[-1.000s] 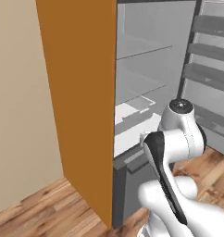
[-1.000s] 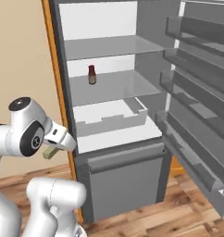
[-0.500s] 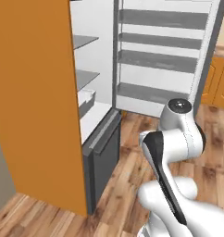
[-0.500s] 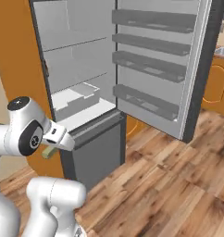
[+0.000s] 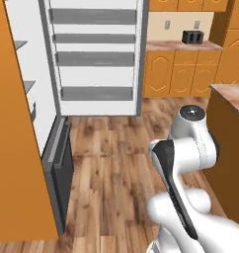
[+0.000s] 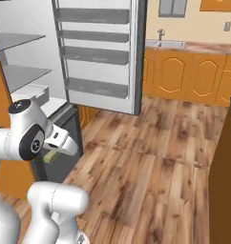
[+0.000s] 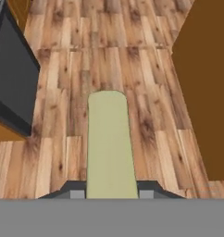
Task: Retrieve the butter from the fridge and place it on a plate on the dining table. Then retrieve the butter knife by the fridge and place it near the plate.
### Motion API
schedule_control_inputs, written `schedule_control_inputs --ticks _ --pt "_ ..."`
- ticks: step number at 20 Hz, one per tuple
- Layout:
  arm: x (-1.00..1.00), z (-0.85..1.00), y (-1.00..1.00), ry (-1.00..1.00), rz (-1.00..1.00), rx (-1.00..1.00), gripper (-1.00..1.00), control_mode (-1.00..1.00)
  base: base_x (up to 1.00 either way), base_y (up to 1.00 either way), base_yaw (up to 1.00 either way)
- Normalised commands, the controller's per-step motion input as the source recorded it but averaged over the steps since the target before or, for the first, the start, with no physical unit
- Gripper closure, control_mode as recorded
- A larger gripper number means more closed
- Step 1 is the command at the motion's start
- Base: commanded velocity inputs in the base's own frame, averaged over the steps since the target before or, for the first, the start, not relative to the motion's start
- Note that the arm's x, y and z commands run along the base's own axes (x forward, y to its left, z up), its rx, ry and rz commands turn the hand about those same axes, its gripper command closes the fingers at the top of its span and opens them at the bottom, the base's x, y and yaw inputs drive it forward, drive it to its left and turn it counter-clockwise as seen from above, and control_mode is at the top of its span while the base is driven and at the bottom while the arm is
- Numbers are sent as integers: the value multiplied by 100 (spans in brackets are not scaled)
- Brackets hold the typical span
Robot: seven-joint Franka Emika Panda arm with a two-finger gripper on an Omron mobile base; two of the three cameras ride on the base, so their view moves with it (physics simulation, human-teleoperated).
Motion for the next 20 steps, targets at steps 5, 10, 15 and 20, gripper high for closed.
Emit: schedule_control_inputs --ticks 5,10,15,20 --pt "0 0 0 0 0 0 100 100 -41 22 -51" --pt "0 0 0 0 0 0 100 100 -11 0 -55" --pt "0 0 0 0 0 0 100 100 -9 -3 -64" --pt "0 0 0 0 0 0 100 100 -4 -6 -50"
